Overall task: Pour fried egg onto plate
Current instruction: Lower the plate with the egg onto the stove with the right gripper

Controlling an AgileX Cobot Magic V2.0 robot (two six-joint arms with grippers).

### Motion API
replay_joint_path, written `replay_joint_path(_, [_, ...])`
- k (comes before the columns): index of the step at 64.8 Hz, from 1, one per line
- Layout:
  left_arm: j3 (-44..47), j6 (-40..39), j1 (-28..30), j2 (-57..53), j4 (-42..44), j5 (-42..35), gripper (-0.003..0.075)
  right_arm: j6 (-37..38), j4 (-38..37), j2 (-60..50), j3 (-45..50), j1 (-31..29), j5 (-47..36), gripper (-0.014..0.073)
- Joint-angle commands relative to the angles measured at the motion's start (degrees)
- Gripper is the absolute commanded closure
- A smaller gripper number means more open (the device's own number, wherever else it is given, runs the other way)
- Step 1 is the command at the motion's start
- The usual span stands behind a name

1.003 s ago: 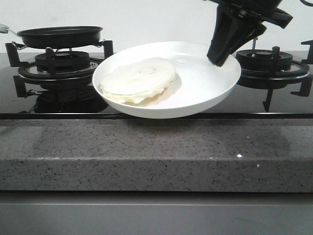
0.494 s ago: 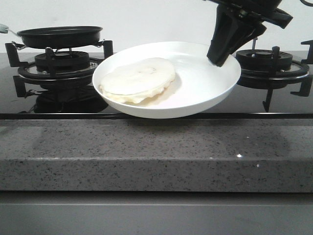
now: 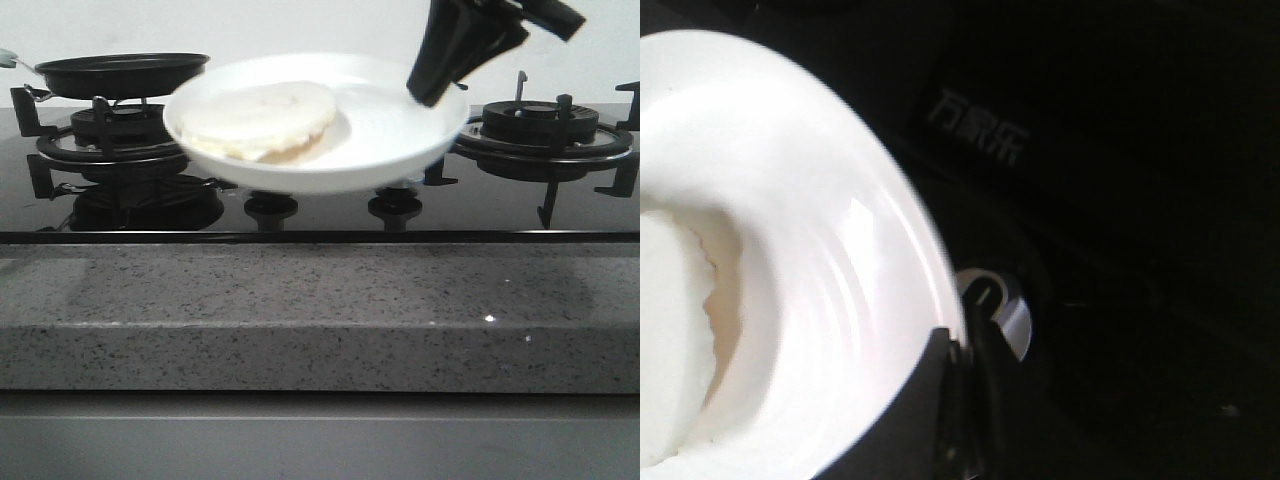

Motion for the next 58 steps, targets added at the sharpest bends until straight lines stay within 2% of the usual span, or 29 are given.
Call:
replay_joint_path(1, [-1.63,-0.64,-0.45,0.54,-0.65,-4.87,0.0739,0.82,3.08,-0.45,-6.01,-1.47,-1.92,0.0653])
replay_joint_path(18, [-1.63,-0.64,-0.45,0.54,-0.65,-4.87,0.0739,6.11,3.08,9.20,-21.70,-5.85,1.48,0.0653])
replay_joint_path(27, [-1.63,-0.64,-0.45,0.54,-0.65,-4.87,0.0739,8.50,2.92,13.89,-27.01,-7.52,1.40,0.0653])
replay_joint_path(58, [-1.63,-0.64,-0.45,0.54,-0.65,-4.87,0.0739,8.80,2.06,21.08,-27.71,-8.54,3.38,0.0648])
